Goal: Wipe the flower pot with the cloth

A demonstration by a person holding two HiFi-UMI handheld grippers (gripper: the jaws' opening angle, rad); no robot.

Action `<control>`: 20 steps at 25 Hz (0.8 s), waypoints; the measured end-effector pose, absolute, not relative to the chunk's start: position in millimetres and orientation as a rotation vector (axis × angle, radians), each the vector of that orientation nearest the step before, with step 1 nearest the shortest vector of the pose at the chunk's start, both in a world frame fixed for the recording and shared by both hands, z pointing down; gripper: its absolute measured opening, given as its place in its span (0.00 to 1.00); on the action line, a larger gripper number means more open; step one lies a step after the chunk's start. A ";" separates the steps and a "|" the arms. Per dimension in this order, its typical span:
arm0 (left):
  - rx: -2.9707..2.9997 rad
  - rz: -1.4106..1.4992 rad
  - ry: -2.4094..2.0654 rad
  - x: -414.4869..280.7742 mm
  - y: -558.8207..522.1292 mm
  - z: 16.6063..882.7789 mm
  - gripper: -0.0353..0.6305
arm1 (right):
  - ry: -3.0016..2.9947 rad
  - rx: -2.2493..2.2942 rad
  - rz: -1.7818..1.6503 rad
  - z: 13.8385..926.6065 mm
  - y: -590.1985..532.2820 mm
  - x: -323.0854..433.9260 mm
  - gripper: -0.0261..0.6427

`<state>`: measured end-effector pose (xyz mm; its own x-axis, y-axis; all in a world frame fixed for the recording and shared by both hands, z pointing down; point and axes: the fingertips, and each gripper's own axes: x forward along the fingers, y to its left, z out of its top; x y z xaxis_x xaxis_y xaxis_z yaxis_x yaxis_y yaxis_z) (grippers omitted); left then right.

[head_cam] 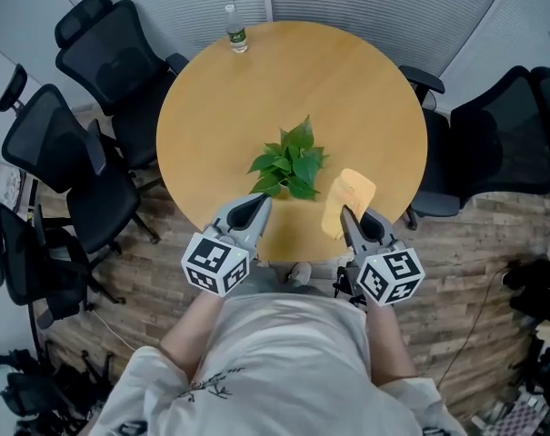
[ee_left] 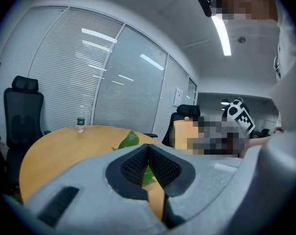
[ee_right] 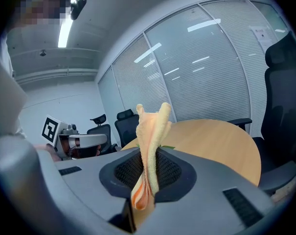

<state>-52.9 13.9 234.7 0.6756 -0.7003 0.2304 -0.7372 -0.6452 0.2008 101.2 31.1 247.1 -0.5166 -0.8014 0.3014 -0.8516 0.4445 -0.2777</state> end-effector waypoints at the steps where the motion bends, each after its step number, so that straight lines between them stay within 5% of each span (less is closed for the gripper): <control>1: 2.615 0.191 -1.149 -58.0 11.3 234.5 0.07 | -2.550 1.484 0.609 247.9 29.6 101.3 0.11; 20: 2.602 0.358 -1.119 -133.3 -37.0 323.2 0.07 | -2.364 1.560 0.648 306.0 -0.9 119.1 0.11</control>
<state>-133.3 -37.0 323.2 0.6683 -0.6644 0.3347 -0.7353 -0.6583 0.1612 119.1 -0.9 306.0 -0.4041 -0.8092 0.4264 -0.9135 0.3337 -0.2326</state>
